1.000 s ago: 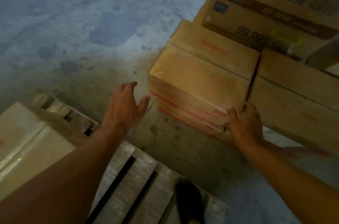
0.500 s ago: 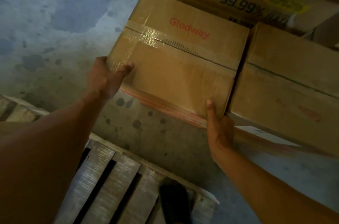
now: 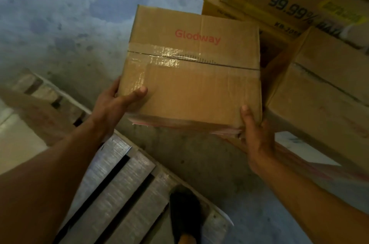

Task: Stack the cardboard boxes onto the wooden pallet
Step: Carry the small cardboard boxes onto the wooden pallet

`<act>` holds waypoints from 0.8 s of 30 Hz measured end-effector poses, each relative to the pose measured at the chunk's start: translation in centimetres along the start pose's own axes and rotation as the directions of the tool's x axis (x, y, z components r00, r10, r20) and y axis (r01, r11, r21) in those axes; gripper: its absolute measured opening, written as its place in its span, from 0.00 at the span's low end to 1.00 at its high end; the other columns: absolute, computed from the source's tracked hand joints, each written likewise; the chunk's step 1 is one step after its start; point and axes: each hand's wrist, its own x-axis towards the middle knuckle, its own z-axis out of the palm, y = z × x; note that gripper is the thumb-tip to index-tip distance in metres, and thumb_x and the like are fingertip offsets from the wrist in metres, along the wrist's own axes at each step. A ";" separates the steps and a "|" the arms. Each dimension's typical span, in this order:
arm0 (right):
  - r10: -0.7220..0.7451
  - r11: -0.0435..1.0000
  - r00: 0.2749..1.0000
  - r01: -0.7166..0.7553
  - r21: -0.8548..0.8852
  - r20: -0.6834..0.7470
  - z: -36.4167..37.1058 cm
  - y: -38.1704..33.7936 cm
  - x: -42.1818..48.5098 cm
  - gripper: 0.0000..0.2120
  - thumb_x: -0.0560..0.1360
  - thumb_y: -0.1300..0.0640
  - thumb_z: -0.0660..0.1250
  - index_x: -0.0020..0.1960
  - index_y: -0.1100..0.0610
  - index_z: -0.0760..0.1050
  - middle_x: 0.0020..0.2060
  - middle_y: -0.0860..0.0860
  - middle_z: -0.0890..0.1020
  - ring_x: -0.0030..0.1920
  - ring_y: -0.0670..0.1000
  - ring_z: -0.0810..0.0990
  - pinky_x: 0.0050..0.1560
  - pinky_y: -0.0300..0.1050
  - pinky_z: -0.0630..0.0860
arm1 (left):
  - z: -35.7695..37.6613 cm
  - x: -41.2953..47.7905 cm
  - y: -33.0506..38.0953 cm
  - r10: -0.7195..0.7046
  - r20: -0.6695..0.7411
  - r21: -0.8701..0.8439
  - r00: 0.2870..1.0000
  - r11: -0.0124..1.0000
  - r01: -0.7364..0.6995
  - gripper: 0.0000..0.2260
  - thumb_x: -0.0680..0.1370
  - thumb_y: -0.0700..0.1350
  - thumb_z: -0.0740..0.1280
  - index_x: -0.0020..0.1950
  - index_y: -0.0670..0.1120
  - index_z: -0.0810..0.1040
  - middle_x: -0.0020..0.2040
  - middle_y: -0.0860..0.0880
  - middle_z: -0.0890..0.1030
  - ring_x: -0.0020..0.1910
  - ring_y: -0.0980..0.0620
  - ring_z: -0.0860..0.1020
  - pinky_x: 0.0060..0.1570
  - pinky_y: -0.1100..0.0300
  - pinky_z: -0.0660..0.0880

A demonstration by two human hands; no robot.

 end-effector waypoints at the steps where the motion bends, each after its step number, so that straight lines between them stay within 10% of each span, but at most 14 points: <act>1: -0.004 1.000 0.999 0.003 0.026 0.032 -0.3 0.1 -0.3 0.24 0.74 0.36 0.67 0.66 0.42 0.71 0.55 0.44 0.79 0.55 0.50 0.79 0.60 0.52 0.77 | -0.1 -1.2 -0.8 -0.013 -0.011 -0.051 1.000 0.999 0.013 0.38 0.65 0.60 0.77 0.73 0.63 0.67 0.62 0.52 0.78 0.57 0.48 0.78 0.52 0.48 0.77; 9: -0.217 0.976 0.954 0.218 0.019 0.204 -4.5 1.5 -6.3 0.28 0.75 0.41 0.69 0.74 0.43 0.68 0.62 0.49 0.76 0.59 0.55 0.76 0.58 0.56 0.78 | -1.0 -13.2 -7.3 -0.028 -0.116 -0.261 0.993 0.965 -0.003 0.39 0.70 0.52 0.78 0.75 0.66 0.60 0.68 0.52 0.73 0.65 0.40 0.71 0.55 0.31 0.73; 13: -0.378 0.919 0.873 0.395 0.009 0.309 -6.6 3.8 -10.9 0.24 0.76 0.43 0.69 0.70 0.47 0.73 0.60 0.51 0.81 0.57 0.54 0.80 0.57 0.50 0.77 | -1.7 -22.2 -12.3 0.087 -0.245 -0.206 0.966 0.969 -0.139 0.38 0.66 0.60 0.75 0.74 0.63 0.64 0.65 0.49 0.78 0.58 0.39 0.79 0.41 0.41 0.80; 17: -0.438 0.874 0.793 0.486 -0.006 0.423 -8.1 7.8 -16.4 0.18 0.75 0.42 0.71 0.63 0.46 0.77 0.54 0.47 0.83 0.54 0.51 0.82 0.56 0.47 0.78 | -3.0 -32.2 -19.3 0.095 -0.412 -0.244 0.906 0.947 -0.210 0.34 0.71 0.56 0.76 0.74 0.60 0.67 0.64 0.54 0.79 0.57 0.49 0.82 0.55 0.45 0.80; 24: -0.403 0.823 0.581 0.568 0.002 0.707 -6.8 12.1 -27.2 0.06 0.75 0.42 0.70 0.51 0.41 0.79 0.43 0.38 0.85 0.41 0.39 0.84 0.34 0.32 0.78 | -6.6 -46.8 -29.3 -0.047 -0.559 -0.335 0.828 0.926 -0.174 0.34 0.67 0.62 0.77 0.70 0.70 0.67 0.63 0.53 0.79 0.54 0.49 0.83 0.46 0.49 0.83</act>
